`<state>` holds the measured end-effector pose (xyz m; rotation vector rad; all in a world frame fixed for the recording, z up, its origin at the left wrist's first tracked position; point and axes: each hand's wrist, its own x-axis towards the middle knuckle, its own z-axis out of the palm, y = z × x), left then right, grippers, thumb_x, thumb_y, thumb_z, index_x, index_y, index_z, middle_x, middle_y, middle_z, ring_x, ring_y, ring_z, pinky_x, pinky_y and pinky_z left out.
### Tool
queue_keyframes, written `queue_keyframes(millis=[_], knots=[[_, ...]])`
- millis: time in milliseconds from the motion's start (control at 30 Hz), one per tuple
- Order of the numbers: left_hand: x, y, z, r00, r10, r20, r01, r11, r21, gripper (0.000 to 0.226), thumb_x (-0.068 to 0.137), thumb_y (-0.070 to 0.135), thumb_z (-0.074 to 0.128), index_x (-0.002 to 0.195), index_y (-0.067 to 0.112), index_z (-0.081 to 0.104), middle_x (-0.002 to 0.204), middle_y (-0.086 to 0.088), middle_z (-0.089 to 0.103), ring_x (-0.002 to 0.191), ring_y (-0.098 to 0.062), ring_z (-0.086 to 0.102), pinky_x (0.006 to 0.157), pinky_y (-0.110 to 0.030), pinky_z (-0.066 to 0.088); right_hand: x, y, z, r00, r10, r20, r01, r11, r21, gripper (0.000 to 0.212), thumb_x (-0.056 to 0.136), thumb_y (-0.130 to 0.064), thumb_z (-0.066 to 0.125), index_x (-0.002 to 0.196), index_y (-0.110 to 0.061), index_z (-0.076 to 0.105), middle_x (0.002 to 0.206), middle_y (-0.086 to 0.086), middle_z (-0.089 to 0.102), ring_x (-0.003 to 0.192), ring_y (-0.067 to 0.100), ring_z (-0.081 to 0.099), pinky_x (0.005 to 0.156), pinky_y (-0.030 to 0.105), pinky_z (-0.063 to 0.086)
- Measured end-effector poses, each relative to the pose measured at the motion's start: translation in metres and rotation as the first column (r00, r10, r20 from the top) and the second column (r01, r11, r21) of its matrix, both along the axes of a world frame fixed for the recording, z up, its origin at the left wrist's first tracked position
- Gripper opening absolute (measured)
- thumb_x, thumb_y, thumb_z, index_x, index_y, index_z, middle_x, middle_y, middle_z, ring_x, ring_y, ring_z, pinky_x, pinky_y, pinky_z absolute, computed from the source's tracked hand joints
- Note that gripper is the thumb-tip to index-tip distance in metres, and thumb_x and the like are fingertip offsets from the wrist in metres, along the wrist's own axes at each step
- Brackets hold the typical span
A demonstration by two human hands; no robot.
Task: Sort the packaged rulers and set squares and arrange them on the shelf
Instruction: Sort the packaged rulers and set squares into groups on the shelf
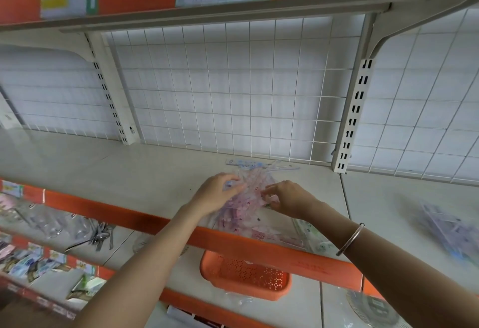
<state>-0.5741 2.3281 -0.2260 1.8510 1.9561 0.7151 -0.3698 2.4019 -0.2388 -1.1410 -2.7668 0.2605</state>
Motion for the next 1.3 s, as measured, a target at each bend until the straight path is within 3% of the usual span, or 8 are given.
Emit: queue_keyframes(millis=[200, 400, 533, 667, 800, 1033, 1167, 1300], knots=[[-0.016, 0.005, -0.002, 0.912, 0.234, -0.337, -0.326, 0.913, -0.246, 0.098, 0.068, 0.078, 0.059, 0.134, 0.009, 0.039, 0.132, -0.013, 0.048, 0.121, -0.031, 0.046, 0.096, -0.044, 0.045, -0.002, 0.0, 0.002, 1.0, -0.018, -0.011, 0.018, 1.0, -0.024, 0.038, 0.088, -0.017, 0.057, 0.125, -0.021, 0.062, 0.129, -0.001, 0.061, 0.114, 0.02, 0.059, 0.099, 0.032, 0.045], [-0.016, 0.015, -0.004, 0.941, 0.215, -0.26, -0.299, 0.889, -0.346, 0.102, 0.053, 0.084, 0.065, 0.116, 0.004, 0.058, 0.113, -0.019, 0.063, 0.107, -0.035, 0.06, 0.087, -0.041, 0.049, -0.002, -0.001, 0.005, 1.0, -0.012, -0.005, 0.012, 0.999, -0.036, 0.04, 0.088, -0.015, 0.056, 0.128, -0.02, 0.06, 0.129, 0.001, 0.061, 0.116, 0.02, 0.057, 0.1, 0.033, 0.045], [-0.015, 0.016, -0.001, 0.971, 0.165, -0.172, -0.221, 0.895, -0.388, 0.073, 0.072, 0.065, 0.068, 0.121, 0.01, 0.059, 0.121, -0.005, 0.062, 0.111, -0.025, 0.058, 0.092, -0.032, 0.047, -0.002, -0.002, 0.005, 1.0, -0.02, 0.004, 0.02, 0.999, -0.04, 0.04, 0.088, -0.016, 0.056, 0.127, -0.02, 0.061, 0.127, 0.003, 0.062, 0.115, 0.022, 0.058, 0.099, 0.036, 0.045], [-0.015, 0.02, 0.003, 0.97, 0.194, -0.145, -0.237, 0.877, -0.418, 0.085, 0.067, 0.064, 0.073, 0.132, 0.013, 0.053, 0.134, -0.006, 0.055, 0.12, -0.025, 0.053, 0.101, -0.036, 0.044, -0.002, -0.002, 0.006, 1.0, -0.025, 0.007, 0.025, 0.999, -0.047, 0.038, 0.087, -0.015, 0.056, 0.124, -0.019, 0.063, 0.124, 0.004, 0.064, 0.111, 0.023, 0.059, 0.097, 0.037, 0.047], [-0.019, 0.025, 0.001, 0.98, 0.198, 0.022, -0.172, 0.898, -0.405, 0.112, 0.033, 0.075, 0.079, 0.126, 0.017, 0.058, 0.126, -0.001, 0.061, 0.114, -0.02, 0.057, 0.101, -0.036, 0.045, -0.002, -0.001, 0.007, 1.0, -0.028, 0.0, 0.027, 0.998, -0.052, 0.039, 0.086, -0.015, 0.057, 0.124, -0.02, 0.063, 0.124, 0.003, 0.064, 0.111, 0.022, 0.059, 0.097, 0.037, 0.047], [-0.025, 0.021, 0.006, 0.948, 0.296, 0.114, -0.26, 0.931, -0.256, 0.058, 0.06, 0.044, 0.088, 0.096, 0.009, 0.06, 0.065, 0.005, 0.046, 0.066, -0.014, 0.048, 0.054, -0.025, 0.034, 0.001, -0.002, 0.004, 0.999, -0.035, -0.012, 0.034, 0.998, -0.055, 0.037, 0.089, -0.02, 0.057, 0.125, -0.019, 0.063, 0.126, -0.002, 0.063, 0.108, 0.02, 0.061, 0.093, 0.031, 0.047], [-0.039, 0.021, 0.014, 0.939, 0.341, 0.036, -0.325, 0.92, -0.218, 0.053, 0.057, 0.051, 0.087, 0.069, 0.016, 0.048, 0.063, 0.003, 0.039, 0.06, -0.016, 0.042, 0.058, -0.026, 0.031, 0.002, -0.004, 0.005, 0.999, -0.043, -0.029, 0.041, 0.997, -0.061, 0.036, 0.089, -0.021, 0.057, 0.124, -0.019, 0.063, 0.126, -0.002, 0.063, 0.109, 0.02, 0.06, 0.092, 0.03, 0.046], [-0.052, 0.019, 0.017, 0.935, 0.355, 0.019, -0.348, 0.923, -0.166, 0.054, 0.055, 0.052, 0.087, 0.076, 0.016, 0.053, 0.07, 0.002, 0.051, 0.065, -0.018, 0.049, 0.063, -0.027, 0.032, 0.001, -0.005, 0.006, 0.999, -0.035, -0.019, 0.034, 0.998, -0.055, 0.033, 0.088, -0.022, 0.058, 0.121, -0.021, 0.065, 0.122, -0.001, 0.065, 0.106, 0.02, 0.061, 0.091, 0.032, 0.049]])
